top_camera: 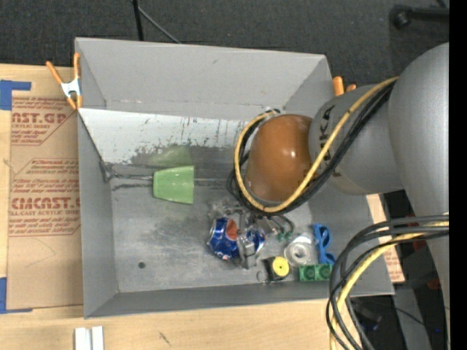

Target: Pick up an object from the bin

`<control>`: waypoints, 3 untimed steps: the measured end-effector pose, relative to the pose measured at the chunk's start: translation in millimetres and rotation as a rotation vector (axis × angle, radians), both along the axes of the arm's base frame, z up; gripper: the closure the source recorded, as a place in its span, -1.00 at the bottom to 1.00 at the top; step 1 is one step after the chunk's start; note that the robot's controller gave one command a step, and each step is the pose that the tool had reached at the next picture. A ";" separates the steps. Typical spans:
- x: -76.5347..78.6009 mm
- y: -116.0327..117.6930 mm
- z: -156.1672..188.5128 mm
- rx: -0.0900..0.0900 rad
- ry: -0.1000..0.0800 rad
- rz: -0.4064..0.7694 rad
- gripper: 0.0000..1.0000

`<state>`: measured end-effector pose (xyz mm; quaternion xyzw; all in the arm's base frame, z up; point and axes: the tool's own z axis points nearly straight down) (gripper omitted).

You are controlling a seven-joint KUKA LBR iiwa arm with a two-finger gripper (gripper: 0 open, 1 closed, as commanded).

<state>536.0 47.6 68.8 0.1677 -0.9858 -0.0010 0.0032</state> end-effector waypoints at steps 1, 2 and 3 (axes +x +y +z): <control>0.1 1.1 -0.2 0.002 -0.001 0.000 -1.00; 0.0 1.0 -0.3 0.002 -0.001 0.000 1.00; 2.0 1.9 121.5 0.000 -0.017 0.000 1.00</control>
Offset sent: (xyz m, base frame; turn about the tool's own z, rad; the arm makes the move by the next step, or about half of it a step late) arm 0.0000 0.0000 0.0000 0.0000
